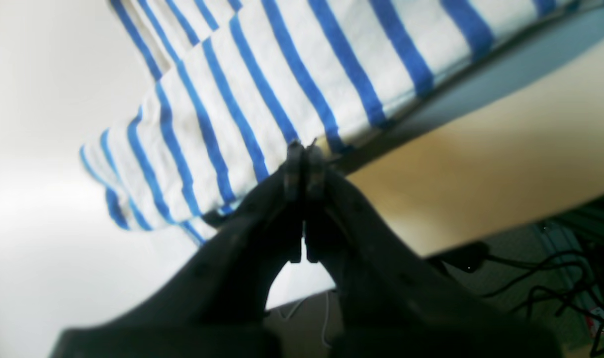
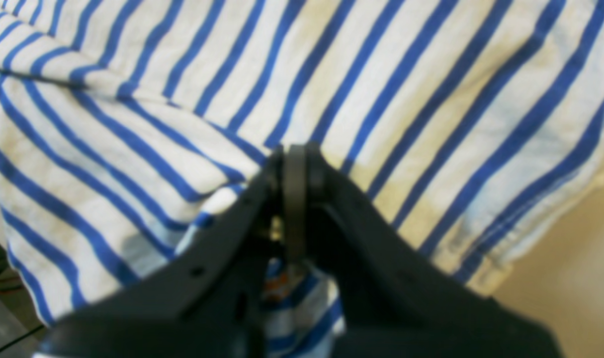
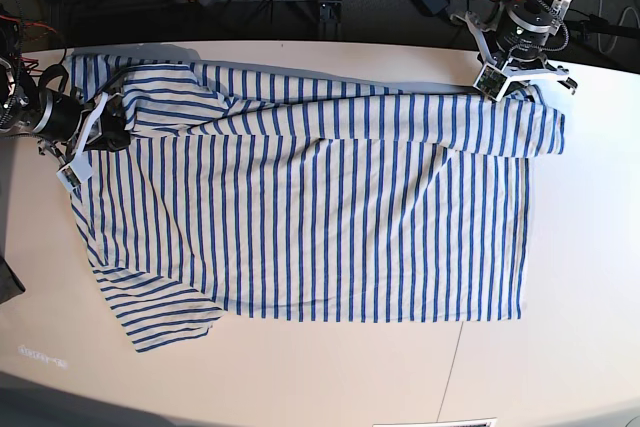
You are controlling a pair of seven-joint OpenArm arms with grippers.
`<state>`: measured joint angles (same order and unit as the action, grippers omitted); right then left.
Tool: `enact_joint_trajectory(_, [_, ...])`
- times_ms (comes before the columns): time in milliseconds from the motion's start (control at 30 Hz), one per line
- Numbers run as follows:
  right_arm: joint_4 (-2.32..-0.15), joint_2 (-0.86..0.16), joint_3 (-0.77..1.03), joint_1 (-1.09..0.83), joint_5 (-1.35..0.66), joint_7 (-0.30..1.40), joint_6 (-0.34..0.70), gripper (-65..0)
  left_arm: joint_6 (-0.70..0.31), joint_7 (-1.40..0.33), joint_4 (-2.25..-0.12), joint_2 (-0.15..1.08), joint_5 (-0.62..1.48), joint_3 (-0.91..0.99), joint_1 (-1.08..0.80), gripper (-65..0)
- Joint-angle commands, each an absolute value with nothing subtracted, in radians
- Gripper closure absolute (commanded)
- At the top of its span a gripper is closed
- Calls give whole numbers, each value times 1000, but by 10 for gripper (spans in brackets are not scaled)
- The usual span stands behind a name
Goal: Fold the T-shirt properly
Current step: 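Open the left gripper and lift it off the folded edge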
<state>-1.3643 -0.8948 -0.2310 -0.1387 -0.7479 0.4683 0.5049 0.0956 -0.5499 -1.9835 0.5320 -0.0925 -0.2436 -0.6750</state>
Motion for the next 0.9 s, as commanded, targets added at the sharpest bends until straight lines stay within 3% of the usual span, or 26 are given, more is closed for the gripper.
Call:
enact_joint_trajectory(0, [-1358,-919,-229,-145,-701,532,565,0,120,-539,-2009,540,-115,-240,-692,0])
enact_joint_trajectory(200, [-1358,-916,-229,-144,-702,527,565,0,173,-535,-2062,540,-176,-240,-701,0])
enact_joint_trajectory(433, [-1372,-916,-228,-144,-707,522,564,0,139,-513,-2104,541,-176,-240,-665,0])
enact_joint_trajectory(667, [-1373,-897,-228,-144,-702,521,565,0,33,-493,-1919,541,-14,-240,-459,0])
enact_joint_trajectory(867, [-1373,-897,-228,-144,-696,520,565,0,28,-490,-1802,540,11,-240,-427,0])
